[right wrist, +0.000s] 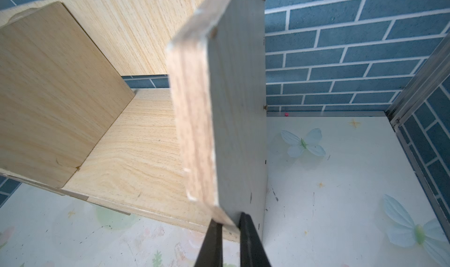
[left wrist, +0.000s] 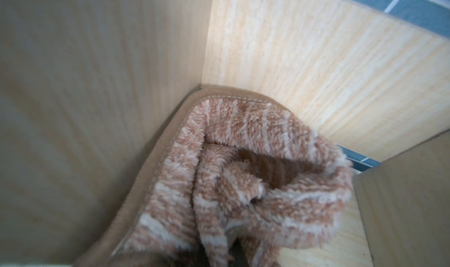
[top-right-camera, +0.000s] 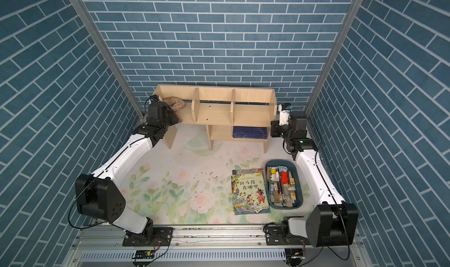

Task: Wipe the bookshelf clean with a cloth
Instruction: Wipe the dust from the shelf.

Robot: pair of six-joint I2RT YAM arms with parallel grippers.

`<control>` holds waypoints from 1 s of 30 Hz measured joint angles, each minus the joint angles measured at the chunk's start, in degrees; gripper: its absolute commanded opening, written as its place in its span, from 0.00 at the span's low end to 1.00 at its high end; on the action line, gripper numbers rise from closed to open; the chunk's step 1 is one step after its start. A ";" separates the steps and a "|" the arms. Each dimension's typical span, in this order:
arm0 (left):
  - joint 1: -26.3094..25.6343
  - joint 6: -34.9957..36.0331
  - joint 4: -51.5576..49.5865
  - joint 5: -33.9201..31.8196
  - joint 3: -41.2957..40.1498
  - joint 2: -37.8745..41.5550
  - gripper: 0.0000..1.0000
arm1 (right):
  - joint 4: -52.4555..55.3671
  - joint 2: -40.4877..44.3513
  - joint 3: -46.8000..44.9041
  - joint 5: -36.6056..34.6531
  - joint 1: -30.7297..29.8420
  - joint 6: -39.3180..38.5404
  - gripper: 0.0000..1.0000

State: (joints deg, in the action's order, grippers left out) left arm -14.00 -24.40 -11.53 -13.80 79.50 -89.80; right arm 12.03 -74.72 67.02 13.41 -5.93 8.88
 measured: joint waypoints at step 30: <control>-0.28 1.09 -0.17 0.50 6.80 -6.43 0.00 | -0.04 0.35 -0.35 0.09 0.02 0.04 0.00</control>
State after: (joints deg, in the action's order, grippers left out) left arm -14.28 -23.31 -11.70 -13.30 86.30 -96.23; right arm 11.99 -74.37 66.67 13.50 -5.91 8.93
